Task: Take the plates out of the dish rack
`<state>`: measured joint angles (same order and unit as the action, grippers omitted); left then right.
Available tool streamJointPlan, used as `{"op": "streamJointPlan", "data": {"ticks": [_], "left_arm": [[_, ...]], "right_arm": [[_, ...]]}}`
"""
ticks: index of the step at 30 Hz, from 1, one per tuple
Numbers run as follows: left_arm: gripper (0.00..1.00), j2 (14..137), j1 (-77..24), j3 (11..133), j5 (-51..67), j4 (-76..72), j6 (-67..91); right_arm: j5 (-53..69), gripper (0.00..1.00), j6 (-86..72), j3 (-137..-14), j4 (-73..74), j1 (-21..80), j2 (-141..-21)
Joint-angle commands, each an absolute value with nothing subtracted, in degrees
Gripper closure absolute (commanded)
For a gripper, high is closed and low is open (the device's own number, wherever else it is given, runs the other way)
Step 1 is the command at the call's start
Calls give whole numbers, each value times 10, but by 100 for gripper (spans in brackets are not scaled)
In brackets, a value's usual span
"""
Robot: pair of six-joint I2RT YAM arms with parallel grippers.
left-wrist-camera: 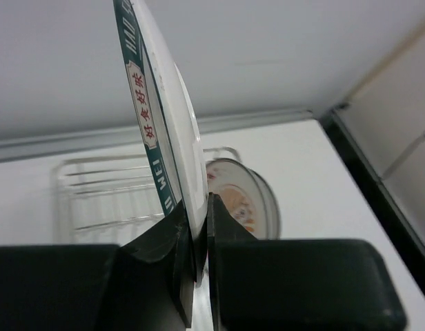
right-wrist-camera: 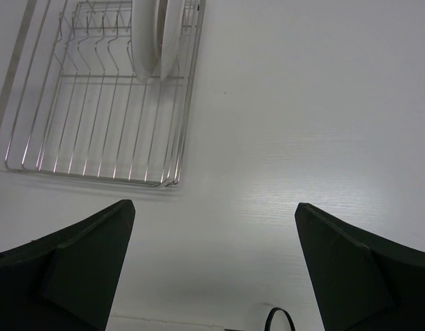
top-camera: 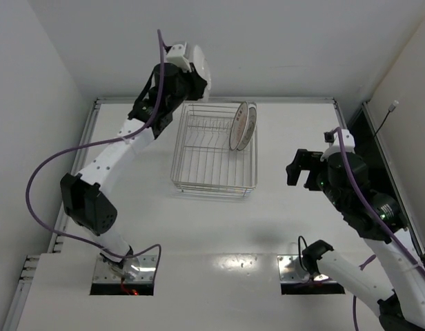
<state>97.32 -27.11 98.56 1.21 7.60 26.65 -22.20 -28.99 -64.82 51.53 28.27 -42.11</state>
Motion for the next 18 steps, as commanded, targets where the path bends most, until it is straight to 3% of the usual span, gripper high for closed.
{"op": "streamJointPlan", "data": {"ticks": [1, 2, 5, 7, 18], "left_arm": [[100, 925, -293, 1000, -159, 137, 182], [100, 925, -301, 1000, -264, 155, 164], [100, 939, -292, 1005, -428, 249, 152], [100, 972, -273, 1005, -480, 319, 155], [100, 1127, -184, 974, -434, 451, 274]], "right_arm": [[-209, 0, -298, -642, 505, 284, -425], [-209, 0, -298, -642, 499, 284, -425], [-198, 0, -298, -627, 477, 284, -425], [-189, 0, -303, -619, 472, 284, -425], [-175, 0, -303, -630, 476, 284, -447]]}}
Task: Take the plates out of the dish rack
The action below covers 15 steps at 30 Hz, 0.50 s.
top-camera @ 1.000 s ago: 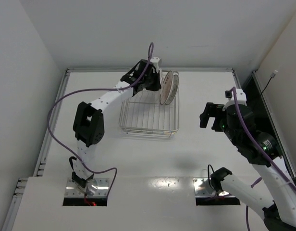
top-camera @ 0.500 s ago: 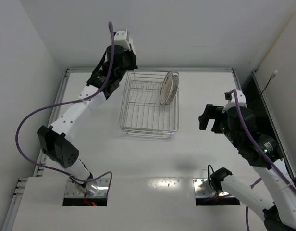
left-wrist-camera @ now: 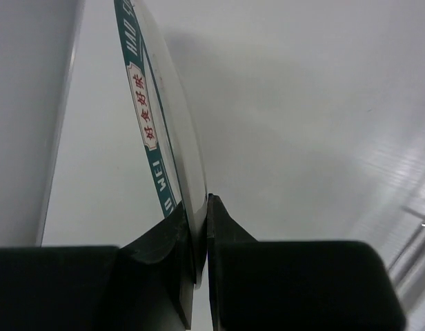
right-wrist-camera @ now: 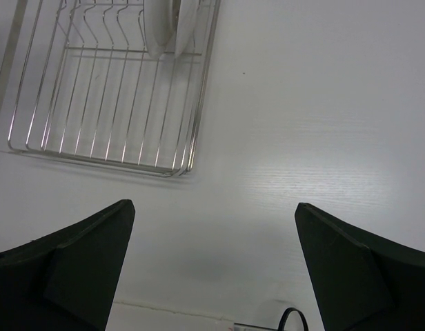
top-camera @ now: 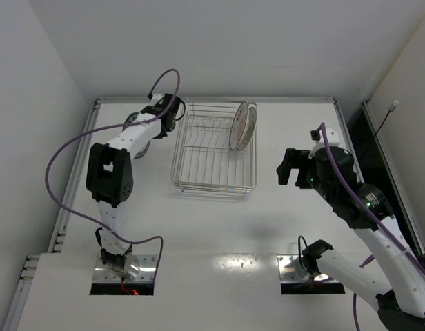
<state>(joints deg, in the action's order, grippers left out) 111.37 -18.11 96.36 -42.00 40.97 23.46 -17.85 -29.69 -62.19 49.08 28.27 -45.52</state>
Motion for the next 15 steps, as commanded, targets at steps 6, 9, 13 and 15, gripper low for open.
{"op": "streamJointPlan", "data": {"ticks": [6, 9, 13, 15], "left_arm": [[100, 1223, -173, 986, -434, 481, 300], [94, 1235, -173, 973, -420, 481, 306], [78, 1220, -173, 968, -398, 475, 306], [66, 1207, -173, 968, -385, 470, 306]], "right_arm": [[-180, 0, -303, -630, 489, 284, -428], [-180, 0, -303, -630, 489, 284, -428], [-186, 0, -297, -649, 483, 284, -448], [-195, 0, -291, -655, 474, 284, -473]]}}
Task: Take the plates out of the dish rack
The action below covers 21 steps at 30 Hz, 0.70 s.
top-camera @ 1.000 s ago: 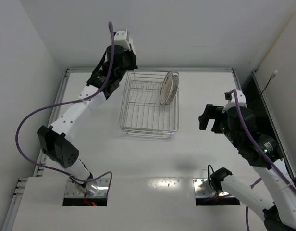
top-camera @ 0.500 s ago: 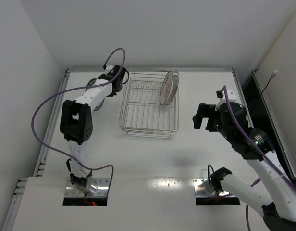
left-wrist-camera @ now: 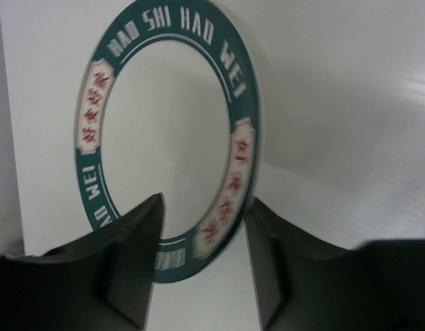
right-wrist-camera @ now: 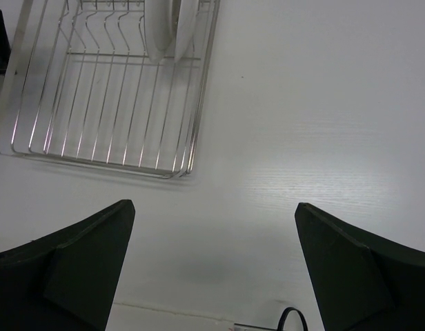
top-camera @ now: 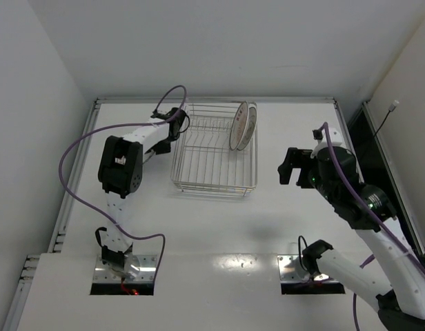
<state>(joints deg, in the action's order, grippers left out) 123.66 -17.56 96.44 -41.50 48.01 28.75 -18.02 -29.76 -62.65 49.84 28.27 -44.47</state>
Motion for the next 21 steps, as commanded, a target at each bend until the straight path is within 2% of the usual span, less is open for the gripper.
{"op": "streamJointPlan", "data": {"ticks": [1, 4, 10, 14, 18, 21], "left_arm": [[51, 1191, -173, 968, -366, 462, 306], [33, 1171, -173, 968, -330, 447, 301], [29, 1118, -173, 961, -284, 433, 317], [29, 1022, -173, 872, -243, 375, 343], [25, 871, -178, 755, -280, 285, 342], [24, 811, -178, 700, -307, 260, 321]], "right_arm": [[-200, 0, -291, -660, 456, 284, -484], [-193, 0, -280, -679, 421, 284, -544], [-227, 0, -279, -747, 385, 279, -669], [-237, 15, -266, -832, 380, 273, -775], [-220, 31, -261, -892, 374, 247, -875], [-172, 40, -255, -918, 338, 233, -908]]}}
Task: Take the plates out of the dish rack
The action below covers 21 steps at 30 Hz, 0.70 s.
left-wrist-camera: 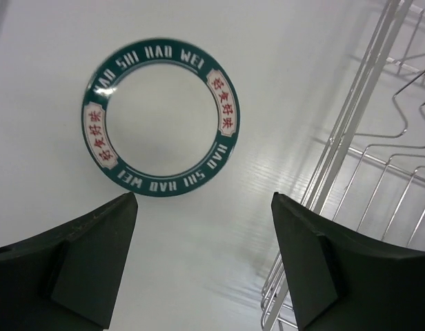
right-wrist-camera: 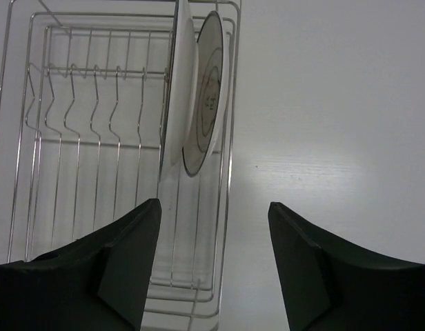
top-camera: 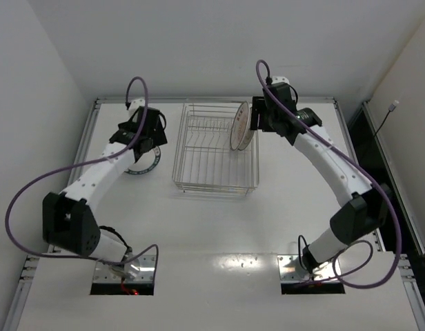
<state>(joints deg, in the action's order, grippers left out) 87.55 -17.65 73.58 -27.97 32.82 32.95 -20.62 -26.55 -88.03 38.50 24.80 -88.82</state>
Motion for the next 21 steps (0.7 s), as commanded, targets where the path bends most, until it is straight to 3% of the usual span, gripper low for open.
{"op": "streamJointPlan", "data": {"ticks": [1, 12, 21], "left_arm": [[24, 796, -178, 689, -313, 252, 309], [23, 586, -200, 464, -353, 265, 339], [19, 573, -240, 461, -419, 263, 340]], "right_arm": [[-144, 40, -247, -925, 331, 228, -919], [-84, 49, -236, -1115, 342, 228, -1110], [-128, 54, -236, -1134, 363, 228, -1175]]}}
